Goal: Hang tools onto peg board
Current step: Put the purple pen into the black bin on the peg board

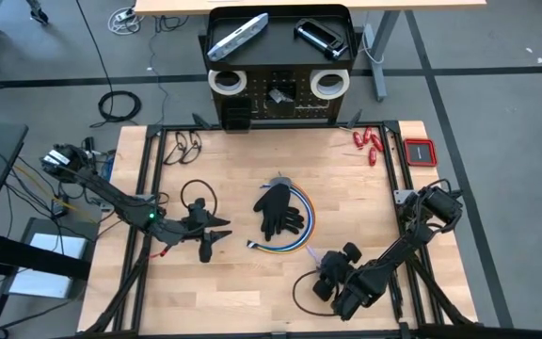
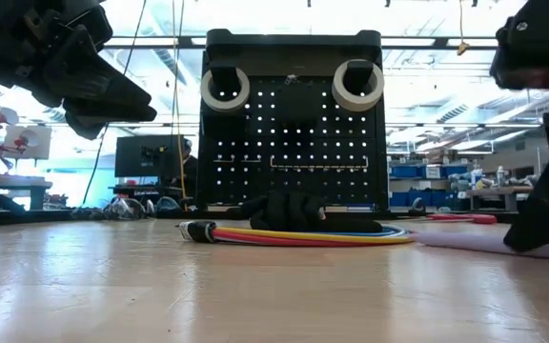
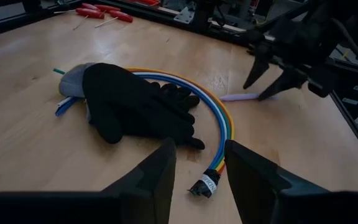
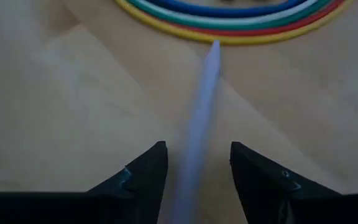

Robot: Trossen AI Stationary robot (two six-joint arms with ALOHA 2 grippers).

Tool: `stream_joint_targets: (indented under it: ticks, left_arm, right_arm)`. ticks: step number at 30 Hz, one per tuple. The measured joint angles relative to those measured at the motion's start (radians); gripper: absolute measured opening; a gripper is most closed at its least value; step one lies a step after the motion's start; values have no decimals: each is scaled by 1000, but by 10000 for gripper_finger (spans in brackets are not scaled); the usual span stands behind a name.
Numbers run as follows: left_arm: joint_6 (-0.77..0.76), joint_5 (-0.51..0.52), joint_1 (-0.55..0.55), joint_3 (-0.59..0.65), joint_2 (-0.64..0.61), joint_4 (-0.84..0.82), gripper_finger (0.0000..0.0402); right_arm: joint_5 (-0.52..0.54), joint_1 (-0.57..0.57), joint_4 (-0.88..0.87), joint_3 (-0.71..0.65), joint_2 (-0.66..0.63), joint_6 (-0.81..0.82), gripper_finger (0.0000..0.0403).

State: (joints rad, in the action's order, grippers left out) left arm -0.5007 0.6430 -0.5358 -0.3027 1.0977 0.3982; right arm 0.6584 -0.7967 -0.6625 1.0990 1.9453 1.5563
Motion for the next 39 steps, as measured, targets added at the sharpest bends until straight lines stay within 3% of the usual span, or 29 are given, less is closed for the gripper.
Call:
stream_joint_targets:
  ticks: [4, 8, 16, 19, 25, 31, 37, 39]
  left_arm:
    - [0, 0, 0, 0, 0, 0, 145]
    - [-1, 0, 0, 0, 0, 0, 145]
    - [23, 0, 0, 0, 0, 106, 145]
    - [51, 1, -2, 0, 0, 164, 145]
    - [79, 2, -3, 0, 20, 160, 145]
    - [80, 58, -3, 0, 81, 162, 145]
    - [98, 114, -1, 1, 130, 152, 145]
    - [97, 124, -1, 0, 144, 165, 145]
  right_arm:
    - [5, 2, 153, -61, -4, -15, 178]
    - [-19, 7, 180, -99, -9, -8, 160]
    - [18, 23, 209, -164, -13, -132, 48]
    - [26, 41, 206, -164, -13, -169, 45]
    - [-46, 122, 43, -44, -39, -275, 45]
    - [-6, 279, -114, 141, -126, -521, 45]
    - [-3, 504, -45, 319, -173, -800, 45]
    - [-55, 591, 28, 367, -166, -865, 45]
